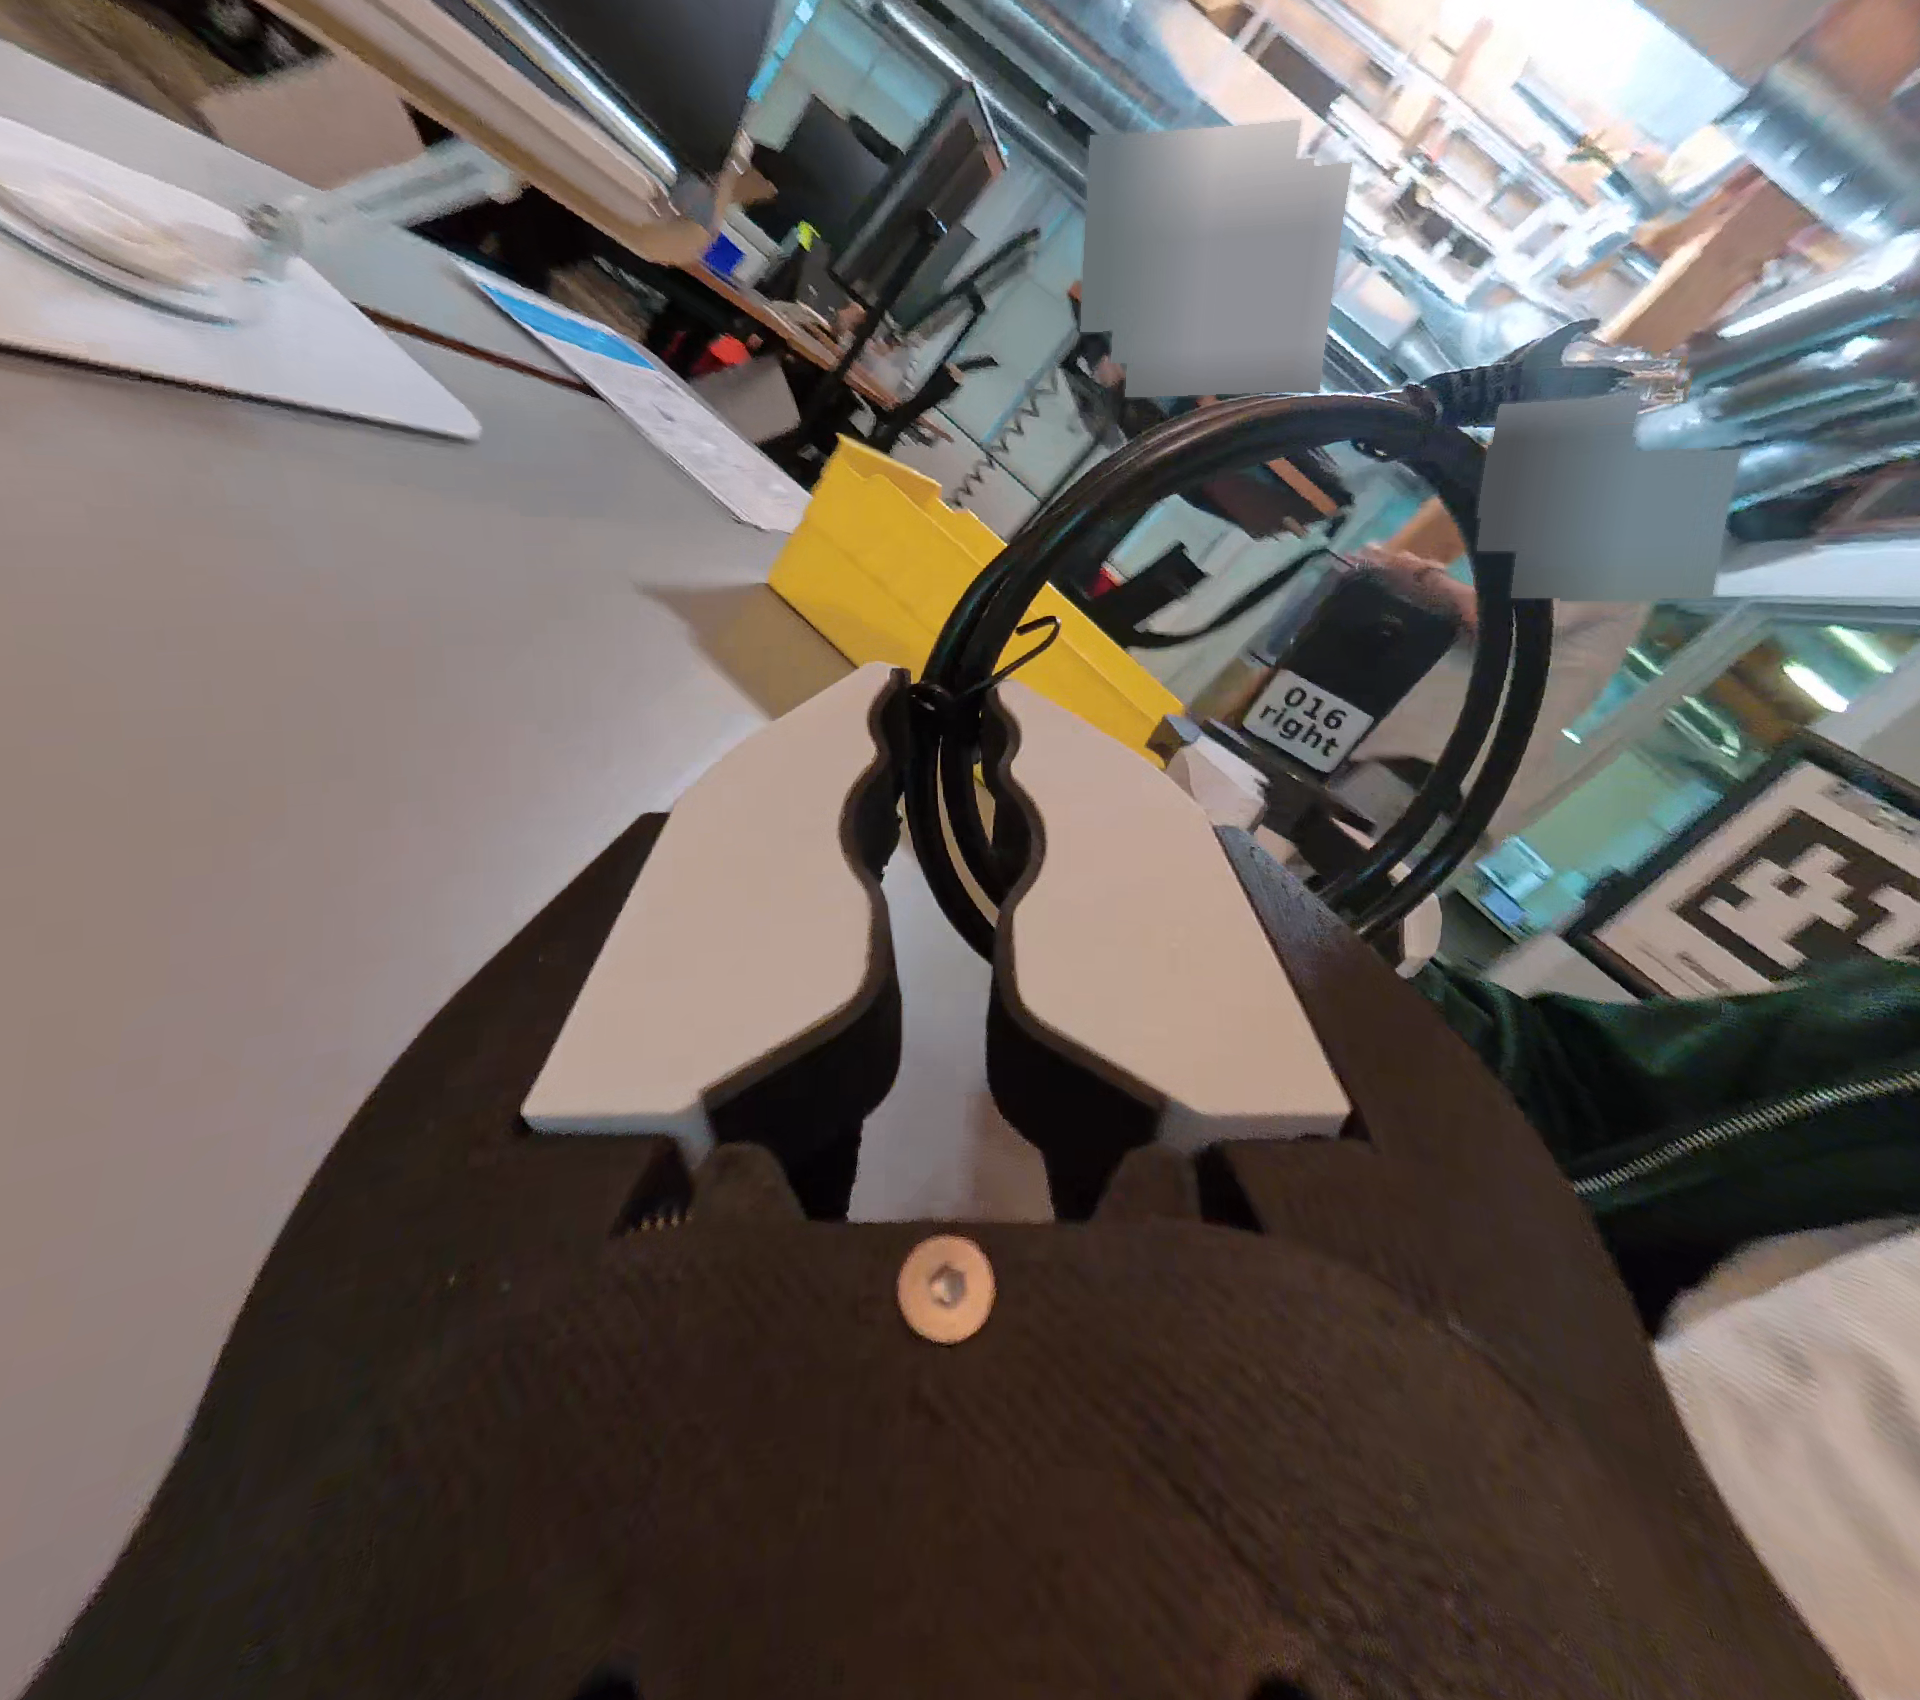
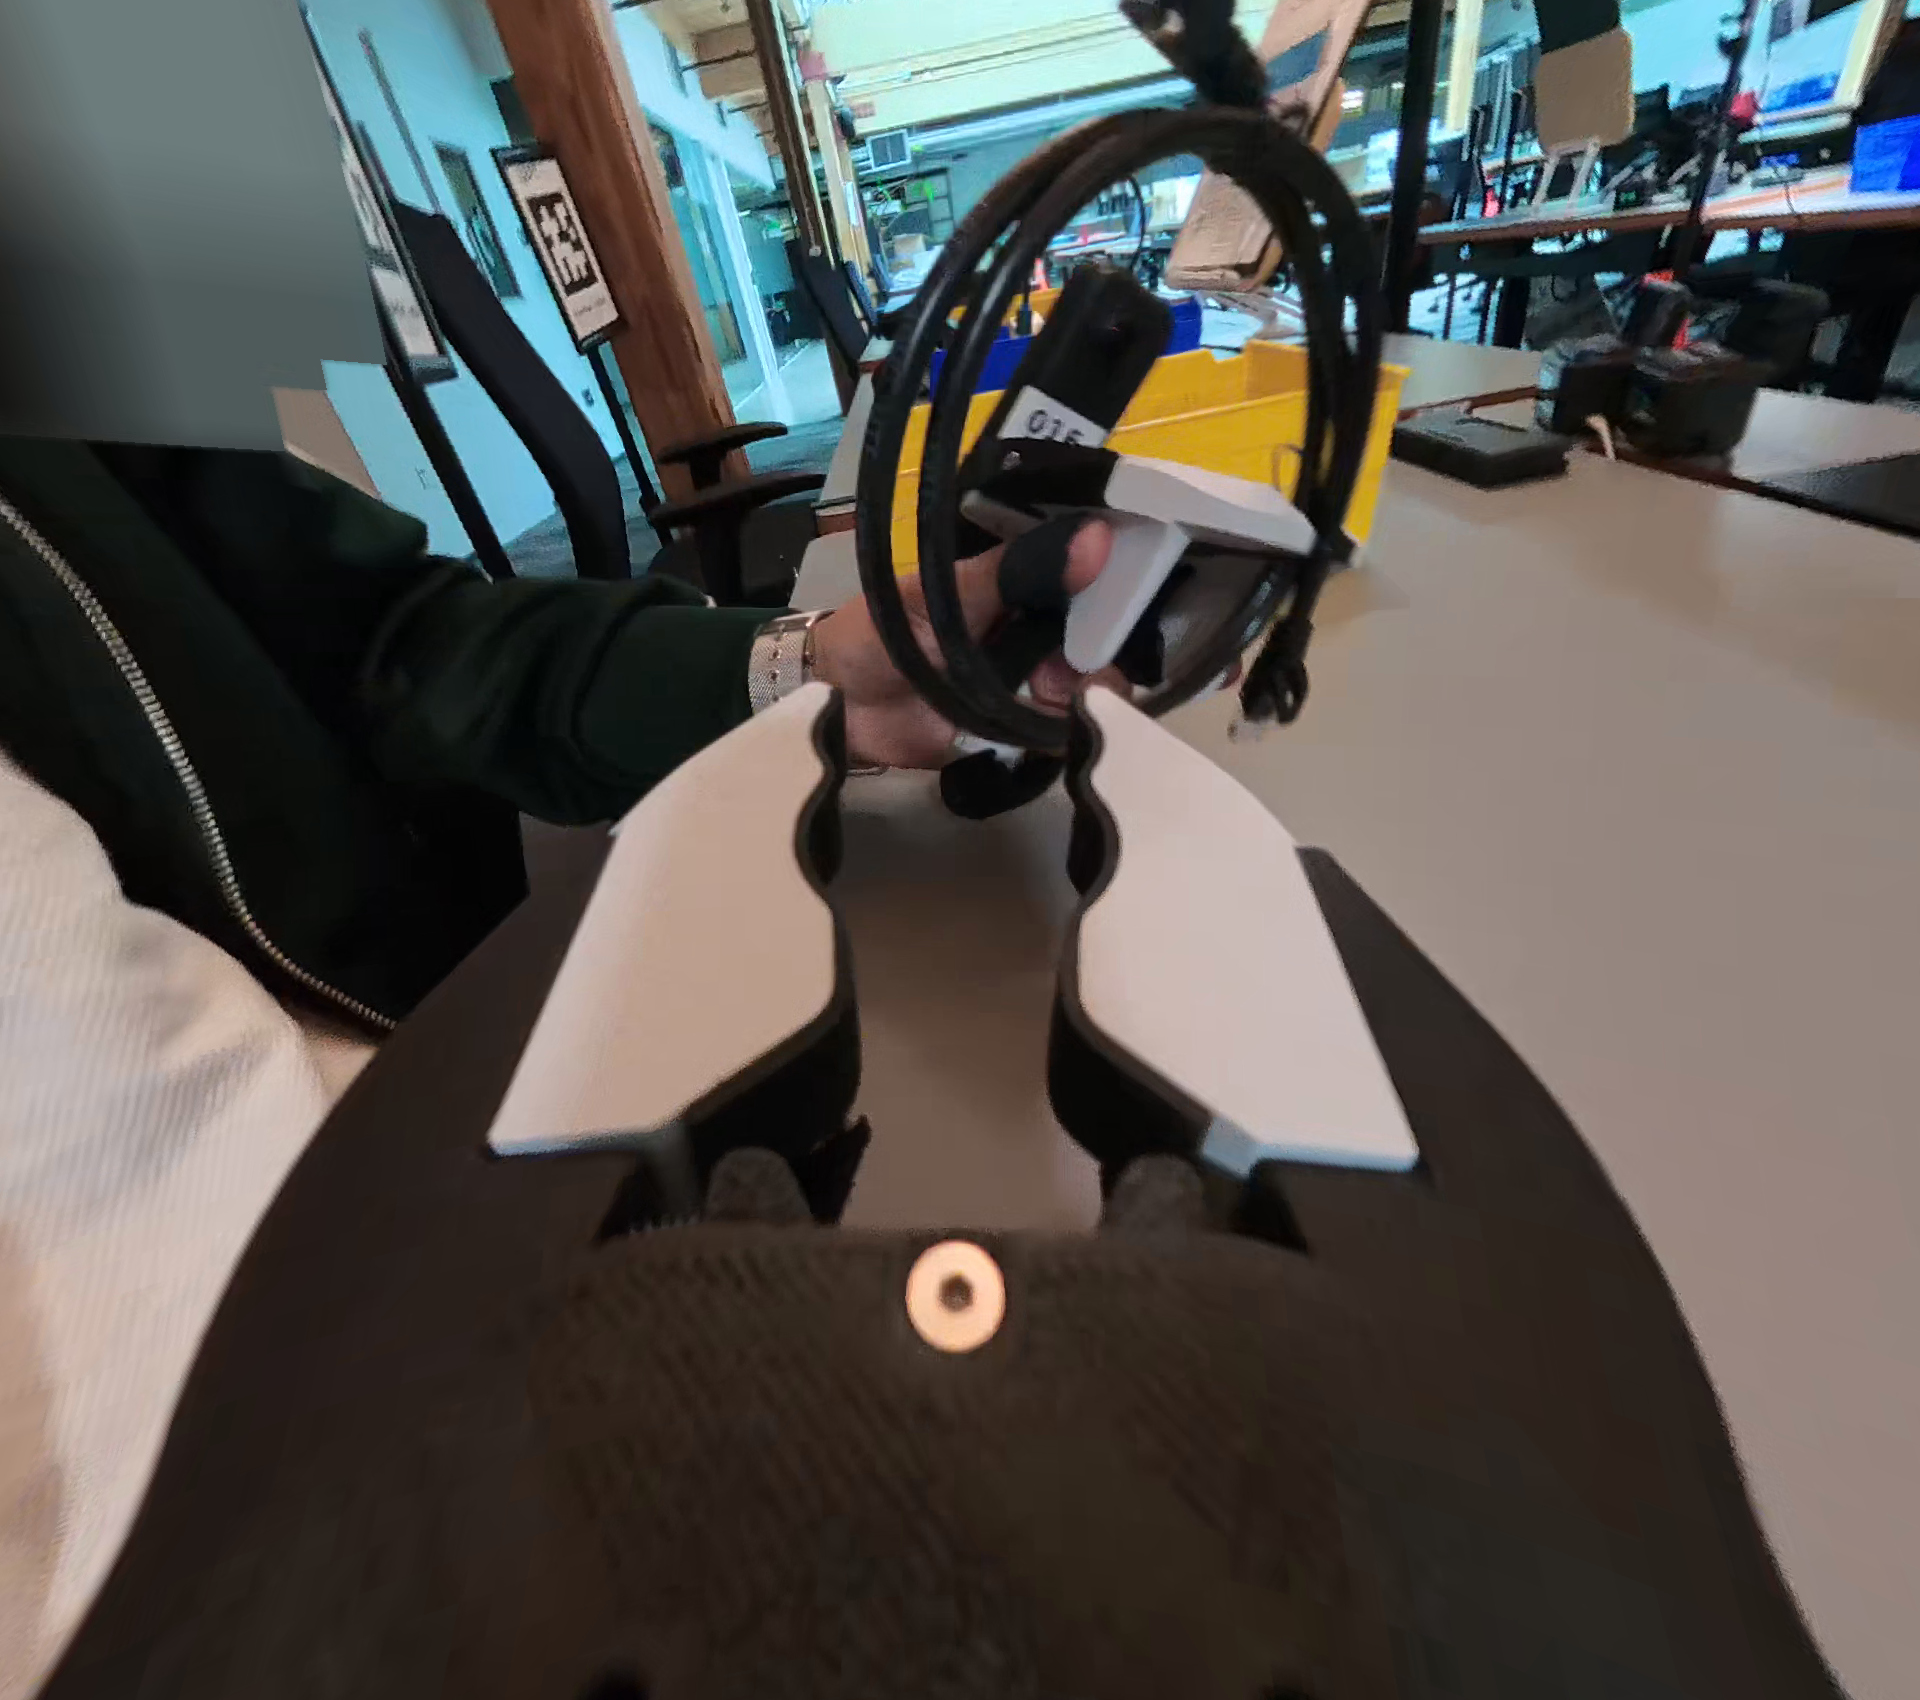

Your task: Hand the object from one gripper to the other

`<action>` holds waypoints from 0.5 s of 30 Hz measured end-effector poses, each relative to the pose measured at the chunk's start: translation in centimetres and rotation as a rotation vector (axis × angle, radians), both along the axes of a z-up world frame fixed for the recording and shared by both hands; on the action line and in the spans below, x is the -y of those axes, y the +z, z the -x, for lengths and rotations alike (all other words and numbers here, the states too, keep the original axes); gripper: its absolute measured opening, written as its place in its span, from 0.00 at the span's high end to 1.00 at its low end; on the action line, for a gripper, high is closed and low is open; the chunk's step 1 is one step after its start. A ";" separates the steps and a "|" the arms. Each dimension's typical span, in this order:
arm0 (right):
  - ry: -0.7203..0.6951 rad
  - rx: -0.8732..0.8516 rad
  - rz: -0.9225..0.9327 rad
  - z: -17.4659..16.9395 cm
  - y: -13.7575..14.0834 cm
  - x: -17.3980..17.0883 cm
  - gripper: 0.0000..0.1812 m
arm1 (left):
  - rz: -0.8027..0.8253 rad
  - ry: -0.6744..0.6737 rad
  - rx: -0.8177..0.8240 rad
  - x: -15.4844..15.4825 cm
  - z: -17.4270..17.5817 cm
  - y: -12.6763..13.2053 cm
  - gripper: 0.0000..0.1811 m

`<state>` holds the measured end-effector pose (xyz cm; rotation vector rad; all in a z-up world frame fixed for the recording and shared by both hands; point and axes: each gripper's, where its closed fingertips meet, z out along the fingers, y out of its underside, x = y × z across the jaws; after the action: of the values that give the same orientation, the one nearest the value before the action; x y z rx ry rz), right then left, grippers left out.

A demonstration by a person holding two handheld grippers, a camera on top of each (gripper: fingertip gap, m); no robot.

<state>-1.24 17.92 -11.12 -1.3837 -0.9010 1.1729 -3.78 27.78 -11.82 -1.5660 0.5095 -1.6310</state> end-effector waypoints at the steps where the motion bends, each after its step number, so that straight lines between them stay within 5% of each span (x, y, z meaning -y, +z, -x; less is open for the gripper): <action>1: 0.007 0.002 -0.027 0.3 0.2 0.4 0.78 | 0.009 -0.034 -0.007 0.4 -0.5 -0.2 0.92; 4: 0.053 -0.013 -0.081 0.8 1.0 1.7 0.92 | 0.015 -0.081 -0.017 1.3 -1.6 -0.6 0.93; 9: 0.021 -0.017 -0.097 0.5 2.6 1.8 0.93 | 0.049 -0.131 0.044 1.8 -2.1 -0.5 0.92; 15: -0.099 0.004 -0.161 -1.4 4.8 0.6 0.93 | 0.025 -0.085 0.100 1.1 -1.8 0.2 0.64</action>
<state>0.14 17.30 -6.32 -1.2858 -0.8992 1.0014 -1.96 26.68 -11.58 -1.4894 0.5104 -1.7770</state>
